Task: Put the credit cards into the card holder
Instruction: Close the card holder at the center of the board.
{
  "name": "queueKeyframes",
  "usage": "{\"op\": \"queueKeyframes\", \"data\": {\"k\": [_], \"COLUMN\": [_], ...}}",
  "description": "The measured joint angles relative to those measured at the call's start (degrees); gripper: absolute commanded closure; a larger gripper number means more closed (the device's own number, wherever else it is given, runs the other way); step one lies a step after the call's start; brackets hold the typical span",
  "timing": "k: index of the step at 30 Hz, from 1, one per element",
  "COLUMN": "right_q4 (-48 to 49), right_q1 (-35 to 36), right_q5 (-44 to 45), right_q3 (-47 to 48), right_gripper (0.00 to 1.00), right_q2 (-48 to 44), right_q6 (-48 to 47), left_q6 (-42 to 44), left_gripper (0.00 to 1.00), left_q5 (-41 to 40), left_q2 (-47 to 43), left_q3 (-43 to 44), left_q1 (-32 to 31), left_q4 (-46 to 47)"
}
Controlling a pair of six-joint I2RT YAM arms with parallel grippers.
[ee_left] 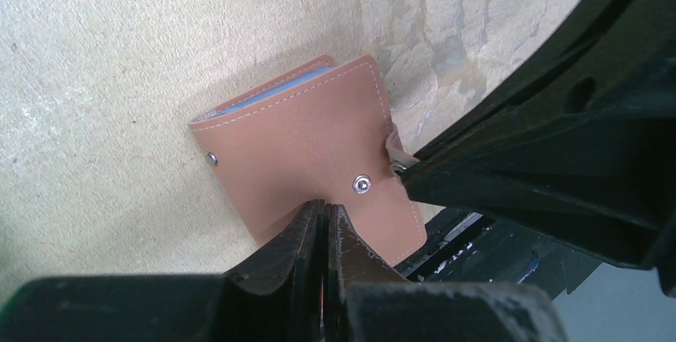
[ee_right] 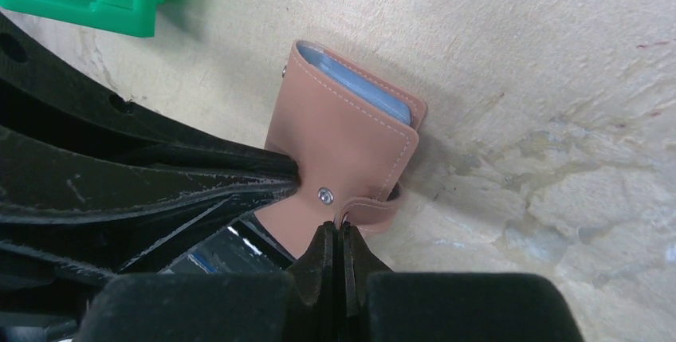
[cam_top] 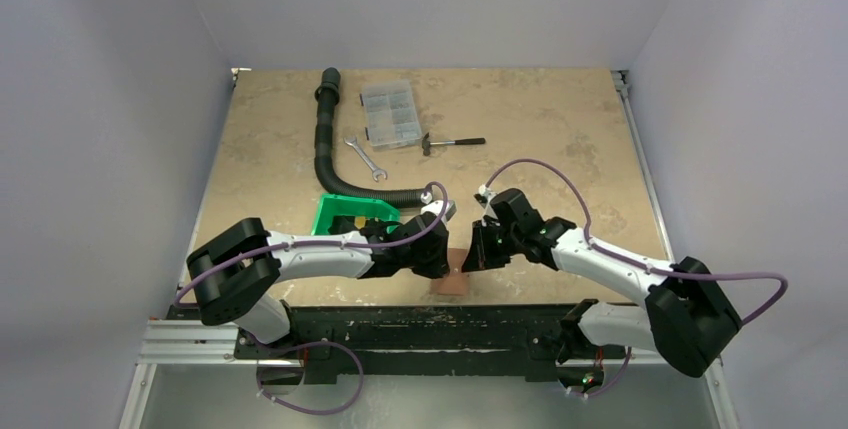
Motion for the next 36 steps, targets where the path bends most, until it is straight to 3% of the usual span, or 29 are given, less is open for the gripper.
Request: {"op": "queueKeyframes", "data": {"k": [17,36], "right_q4": [11.2,6.0], "right_q1": [-4.9,-5.6], "right_q5": [-12.5,-17.2], "right_q3": [-3.7,2.3], "right_gripper": [1.00,1.00], "right_q2": [6.0,12.9], "right_q6": [-0.2,-8.8], "left_q6": [0.0,0.0], "left_gripper": [0.99,0.99], "left_q5": [-0.1,-0.2], "left_q2": [-0.8,-1.0], "left_q3": [-1.2,-1.6], "left_q1": [0.0,0.0], "left_q4": [1.1,1.4]}}
